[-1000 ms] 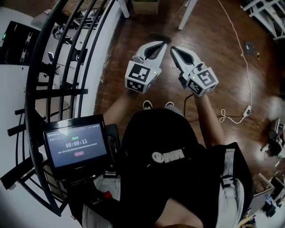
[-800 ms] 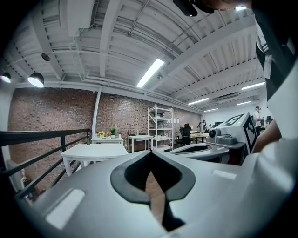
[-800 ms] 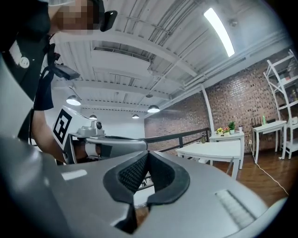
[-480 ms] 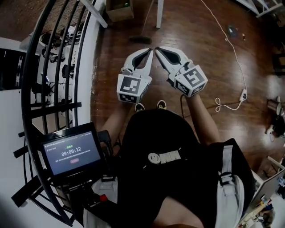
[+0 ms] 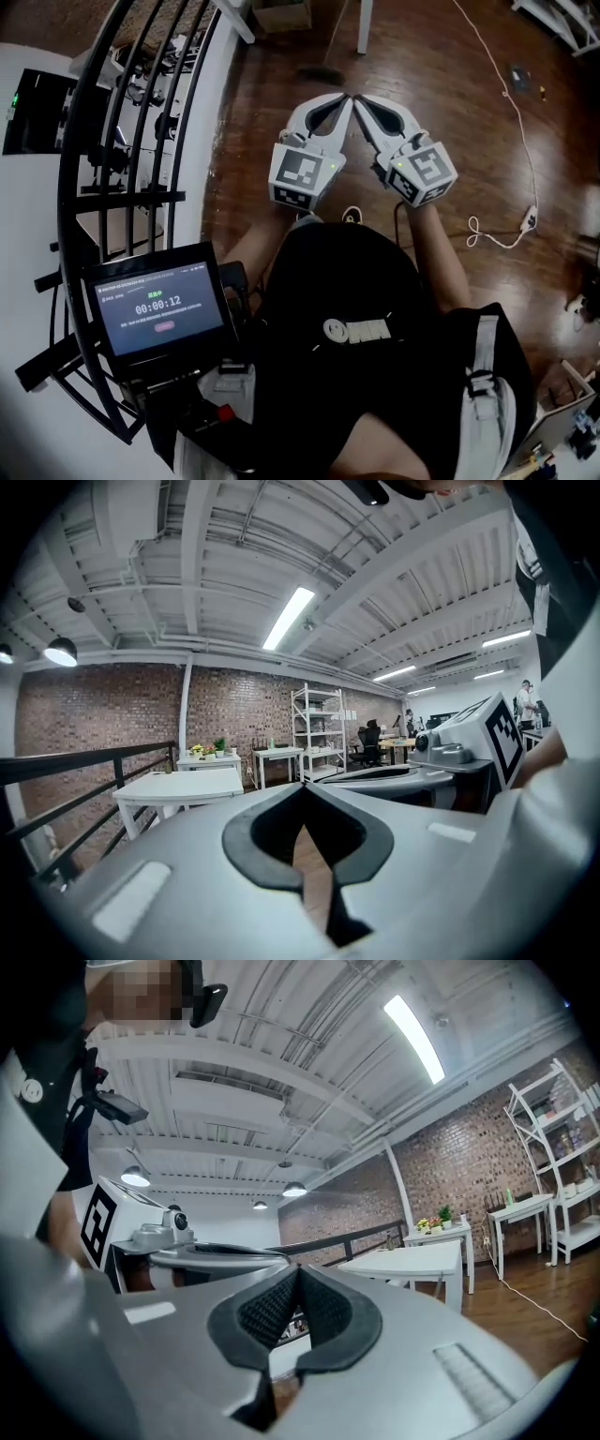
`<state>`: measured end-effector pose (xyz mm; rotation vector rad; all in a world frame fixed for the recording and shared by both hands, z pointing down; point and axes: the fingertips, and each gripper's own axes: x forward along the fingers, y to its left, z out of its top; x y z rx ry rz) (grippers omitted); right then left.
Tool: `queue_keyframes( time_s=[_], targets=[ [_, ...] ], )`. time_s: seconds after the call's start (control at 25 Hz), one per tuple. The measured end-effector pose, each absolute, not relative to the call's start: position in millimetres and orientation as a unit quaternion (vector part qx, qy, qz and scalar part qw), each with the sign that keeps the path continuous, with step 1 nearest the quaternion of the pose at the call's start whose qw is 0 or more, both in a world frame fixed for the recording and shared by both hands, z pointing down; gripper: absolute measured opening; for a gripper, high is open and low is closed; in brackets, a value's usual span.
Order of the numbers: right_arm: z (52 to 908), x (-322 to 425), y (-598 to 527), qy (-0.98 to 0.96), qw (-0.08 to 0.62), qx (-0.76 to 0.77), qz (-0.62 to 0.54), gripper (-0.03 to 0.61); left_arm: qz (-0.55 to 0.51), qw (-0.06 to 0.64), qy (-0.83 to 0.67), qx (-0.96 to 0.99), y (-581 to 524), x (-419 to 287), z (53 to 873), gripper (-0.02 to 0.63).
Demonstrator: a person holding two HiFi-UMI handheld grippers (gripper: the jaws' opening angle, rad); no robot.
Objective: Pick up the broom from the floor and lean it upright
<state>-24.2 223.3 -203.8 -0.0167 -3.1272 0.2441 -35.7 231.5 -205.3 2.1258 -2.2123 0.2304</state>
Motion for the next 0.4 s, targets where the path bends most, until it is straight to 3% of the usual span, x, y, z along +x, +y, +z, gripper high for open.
queue_keyframes(
  time_s=[0.4],
  targets=[
    [-207.4, 25.7, 227.7, -0.997, -0.01, -0.009, 0.07, 0.002, 0.065, 0.018, -0.724, 0.686, 237.6, 13.9, -222.9, 0.012]
  ],
)
